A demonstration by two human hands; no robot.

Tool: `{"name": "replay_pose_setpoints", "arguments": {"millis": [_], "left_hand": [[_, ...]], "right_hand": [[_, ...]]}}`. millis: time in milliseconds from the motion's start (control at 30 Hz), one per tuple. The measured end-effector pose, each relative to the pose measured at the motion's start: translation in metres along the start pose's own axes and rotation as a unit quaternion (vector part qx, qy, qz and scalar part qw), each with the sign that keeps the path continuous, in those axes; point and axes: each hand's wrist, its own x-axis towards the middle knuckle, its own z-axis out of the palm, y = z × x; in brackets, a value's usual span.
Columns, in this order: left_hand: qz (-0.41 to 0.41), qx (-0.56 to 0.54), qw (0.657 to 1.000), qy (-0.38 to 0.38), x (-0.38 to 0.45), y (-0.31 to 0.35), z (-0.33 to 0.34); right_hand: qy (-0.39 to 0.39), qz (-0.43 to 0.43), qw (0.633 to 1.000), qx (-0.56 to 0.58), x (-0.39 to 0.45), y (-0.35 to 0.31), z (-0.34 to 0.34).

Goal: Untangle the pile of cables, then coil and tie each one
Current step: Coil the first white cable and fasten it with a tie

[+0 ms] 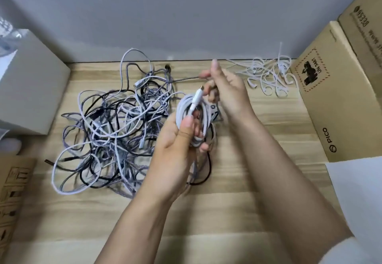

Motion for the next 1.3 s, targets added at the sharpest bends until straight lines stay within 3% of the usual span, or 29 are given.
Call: {"name": "replay_pose_setpoints", "arguments": {"millis": [133, 267, 400, 433, 500, 567, 600, 733, 800, 967, 1067, 1300], "left_hand": [[-0.012, 0.009, 1.000, 0.011, 0.015, -0.008, -0.008], [-0.005, 0.050, 0.999, 0.016, 0.025, -0.015, -0.013], [-0.008, 0.067, 0.998, 0.016, 0.029, -0.017, -0.013], [-0.009, 0.070, 0.997, 0.014, 0.029, -0.017, -0.013], [-0.009, 0.075, 0.997, 0.010, 0.026, -0.016, -0.013], [-0.014, 0.084, 0.996, 0.006, 0.024, -0.016, -0.013], [-0.018, 0.088, 0.996, 0.004, 0.019, -0.014, -0.013], [-0.023, 0.113, 0.993, -0.010, 0.004, -0.011, -0.014], [-0.005, 0.141, 0.990, -0.022, -0.009, -0.009, -0.013], [0.063, 0.215, 0.974, -0.025, -0.040, -0.007, -0.010], [0.079, 0.254, 0.964, -0.031, -0.056, -0.009, -0.014], [0.137, 0.283, 0.943, -0.105, -0.089, -0.006, -0.009]], "right_hand": [[0.132, 0.073, 0.965, -0.213, 0.091, 0.063, -0.030], [0.128, 0.171, 0.894, -0.395, 0.116, 0.096, -0.052], [0.163, 0.193, 0.849, -0.464, 0.122, 0.103, -0.059], [0.160, 0.179, 0.858, -0.454, 0.122, 0.106, -0.059], [0.143, 0.117, 0.919, -0.349, 0.117, 0.110, -0.058], [0.138, 0.067, 0.978, -0.142, 0.102, 0.096, -0.053], [0.136, 0.045, 0.988, -0.048, 0.086, 0.082, -0.051], [0.104, -0.010, 0.973, 0.205, -0.003, 0.017, -0.039], [0.062, -0.026, 0.962, 0.266, -0.055, -0.005, -0.033], [-0.049, 0.028, 0.950, 0.308, -0.139, -0.014, -0.021], [-0.083, 0.052, 0.956, 0.276, -0.168, -0.008, -0.015], [-0.040, 0.064, 0.983, 0.167, -0.197, 0.002, -0.012]]}}
